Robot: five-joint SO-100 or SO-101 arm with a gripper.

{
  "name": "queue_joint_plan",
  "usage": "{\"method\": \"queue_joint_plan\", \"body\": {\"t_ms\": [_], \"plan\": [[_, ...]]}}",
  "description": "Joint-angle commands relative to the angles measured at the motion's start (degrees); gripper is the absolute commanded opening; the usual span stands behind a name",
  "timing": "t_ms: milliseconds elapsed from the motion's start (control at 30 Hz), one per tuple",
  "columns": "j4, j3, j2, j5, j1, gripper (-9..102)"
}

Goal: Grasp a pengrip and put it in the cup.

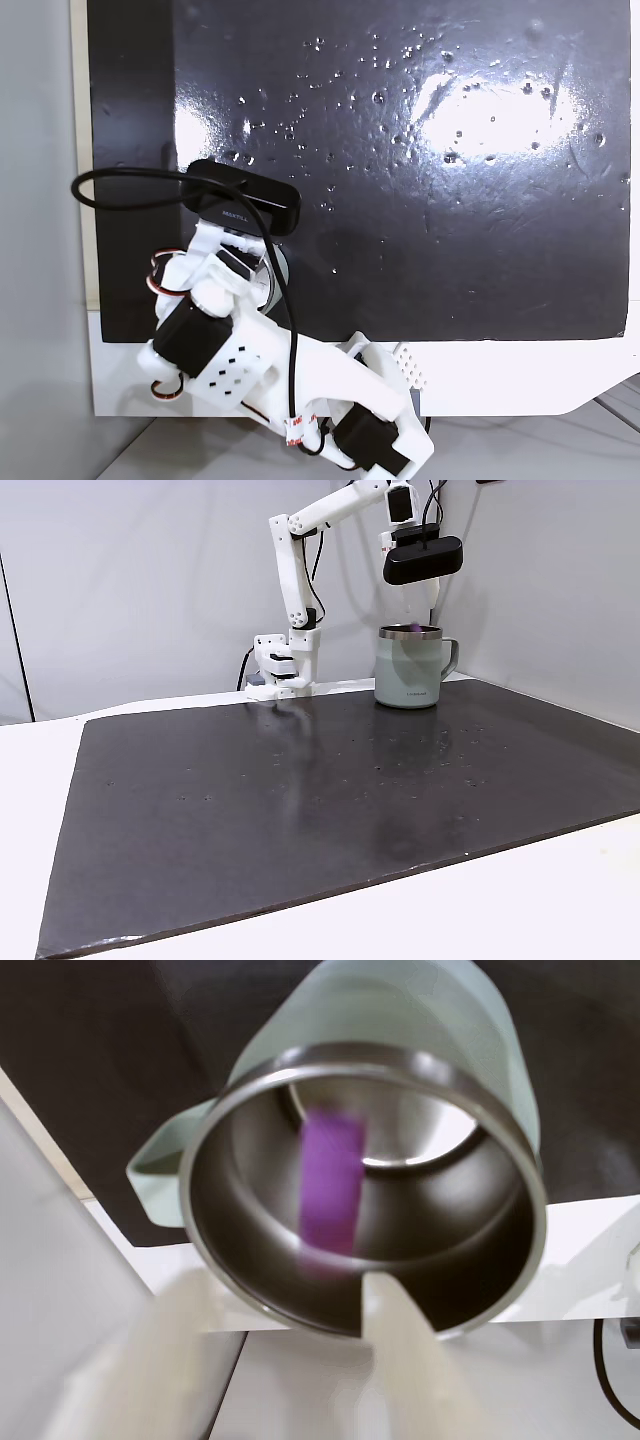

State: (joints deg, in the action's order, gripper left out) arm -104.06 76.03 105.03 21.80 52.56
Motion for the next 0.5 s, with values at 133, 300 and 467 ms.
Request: {"method": "queue_joint_plan", "body": {"t_ms": [133, 300, 467], "plan": [[-0.4, -3.1, 0.7, 0.2, 0.3, 33], [-0.4, -3.1, 0.7, 0.4, 0.3, 33], [-0.4, -3.1, 0.8, 0.4, 0.2, 33]]}}
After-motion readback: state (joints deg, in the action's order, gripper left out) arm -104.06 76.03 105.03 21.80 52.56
